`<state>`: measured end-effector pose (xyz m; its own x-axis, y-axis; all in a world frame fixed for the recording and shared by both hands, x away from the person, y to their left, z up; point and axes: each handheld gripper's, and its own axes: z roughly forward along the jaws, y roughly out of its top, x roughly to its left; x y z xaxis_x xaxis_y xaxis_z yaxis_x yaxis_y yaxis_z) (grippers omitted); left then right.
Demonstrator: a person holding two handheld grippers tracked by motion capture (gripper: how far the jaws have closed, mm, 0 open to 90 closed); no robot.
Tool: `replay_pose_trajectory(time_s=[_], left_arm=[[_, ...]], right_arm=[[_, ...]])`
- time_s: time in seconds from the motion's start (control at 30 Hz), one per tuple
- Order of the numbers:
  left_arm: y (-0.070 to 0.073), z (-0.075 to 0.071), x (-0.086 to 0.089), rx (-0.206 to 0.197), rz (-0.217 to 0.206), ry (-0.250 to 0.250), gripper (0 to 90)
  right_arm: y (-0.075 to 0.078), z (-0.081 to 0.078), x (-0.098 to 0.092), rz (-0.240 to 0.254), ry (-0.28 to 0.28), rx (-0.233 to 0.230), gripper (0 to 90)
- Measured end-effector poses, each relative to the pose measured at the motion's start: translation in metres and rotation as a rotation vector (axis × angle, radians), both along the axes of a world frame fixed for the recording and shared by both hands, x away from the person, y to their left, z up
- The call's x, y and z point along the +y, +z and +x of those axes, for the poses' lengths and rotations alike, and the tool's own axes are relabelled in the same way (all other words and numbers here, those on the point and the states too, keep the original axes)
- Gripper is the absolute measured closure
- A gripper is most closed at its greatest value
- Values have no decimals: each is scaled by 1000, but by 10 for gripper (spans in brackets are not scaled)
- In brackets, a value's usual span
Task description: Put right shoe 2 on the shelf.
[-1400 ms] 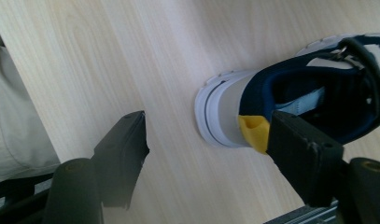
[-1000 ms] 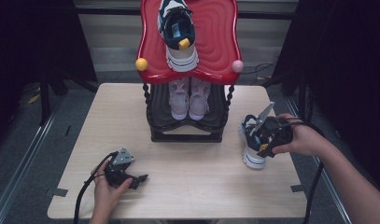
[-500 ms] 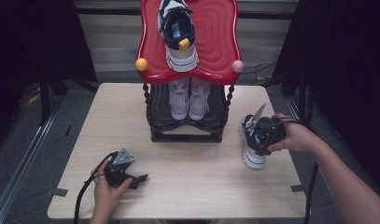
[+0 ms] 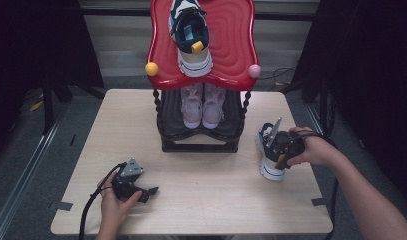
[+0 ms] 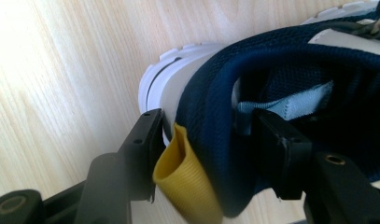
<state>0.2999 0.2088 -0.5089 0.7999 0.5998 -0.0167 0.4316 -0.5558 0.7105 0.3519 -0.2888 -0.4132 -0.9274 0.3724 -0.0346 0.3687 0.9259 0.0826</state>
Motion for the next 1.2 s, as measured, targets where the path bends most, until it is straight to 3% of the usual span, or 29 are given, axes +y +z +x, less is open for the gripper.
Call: replay_pose_trajectory(time_s=[0.13, 0.2, 0.33, 0.37, 0.43, 0.5, 0.73, 0.8, 0.87, 1.0, 1.1, 1.13, 1.2], left_arm=[[0, 0, 0, 1, 1, 1, 63], [0, 0, 0, 0, 0, 0, 63], [0, 0, 0, 0, 0, 0, 63], [0, 0, 0, 0, 0, 0, 63], [0, 0, 0, -1, 1, -1, 63], [0, 0, 0, -1, 0, 0, 63], [0, 0, 0, 0, 0, 0, 63], [0, 0, 0, -1, 1, 0, 63], [0, 0, 0, -1, 0, 0, 64], [0, 0, 0, -1, 0, 0, 63], [0, 0, 0, -1, 1, 0, 63], [0, 0, 0, -1, 1, 0, 63], [0, 0, 0, -1, 1, 0, 63]], right_arm=[[-4, 0, 0, 5, -14, 22, 461], [-5, 0, 2, 15, 3, 26, 513], [-9, 0, 6, -9, 17, 44, 534], [-10, 2, 6, -3, 42, 44, 543], [-10, -2, 9, -11, -12, 59, 564], [-10, -2, 9, -11, -11, 61, 574], [-11, -1, 10, -6, 41, 80, 659], [-9, -3, 11, 4, 12, 92, 669], [-7, -2, 10, 30, 30, 91, 677], [-4, -4, 8, 8, 31, 86, 688], [3, -5, 6, 25, 36, 85, 695], [7, -7, 6, 27, 14, 86, 695], [11, -6, 5, 31, 45, 78, 697]])
